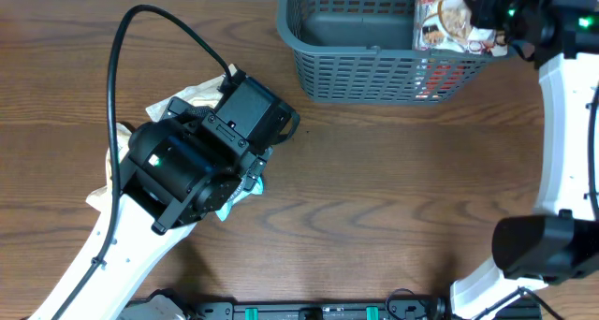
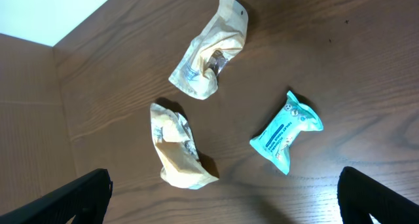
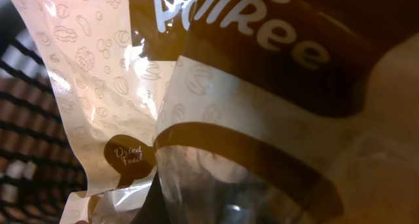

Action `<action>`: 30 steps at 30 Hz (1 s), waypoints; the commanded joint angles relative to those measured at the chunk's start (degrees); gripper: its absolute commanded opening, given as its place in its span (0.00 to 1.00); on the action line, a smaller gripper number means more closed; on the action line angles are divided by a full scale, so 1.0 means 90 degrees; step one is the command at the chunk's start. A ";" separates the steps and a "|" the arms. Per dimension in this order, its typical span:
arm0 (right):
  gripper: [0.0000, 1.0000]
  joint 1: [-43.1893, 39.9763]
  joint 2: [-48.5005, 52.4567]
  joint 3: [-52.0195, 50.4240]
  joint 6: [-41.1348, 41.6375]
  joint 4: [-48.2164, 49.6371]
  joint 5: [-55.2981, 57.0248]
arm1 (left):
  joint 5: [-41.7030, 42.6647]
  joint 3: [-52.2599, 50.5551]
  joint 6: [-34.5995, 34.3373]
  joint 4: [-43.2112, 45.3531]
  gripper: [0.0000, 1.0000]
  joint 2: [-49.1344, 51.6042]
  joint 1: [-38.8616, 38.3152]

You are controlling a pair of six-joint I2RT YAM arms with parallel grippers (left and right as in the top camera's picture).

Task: Pack container
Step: 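Carry the Pawree pouch with the right gripper into the basket and release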

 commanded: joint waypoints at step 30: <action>0.13 -0.0049 0.1105 -0.0005 -0.0644 -0.0381 0.0758 | -0.0005 -0.0002 -0.0078 -0.0049 0.99 0.0032 0.0034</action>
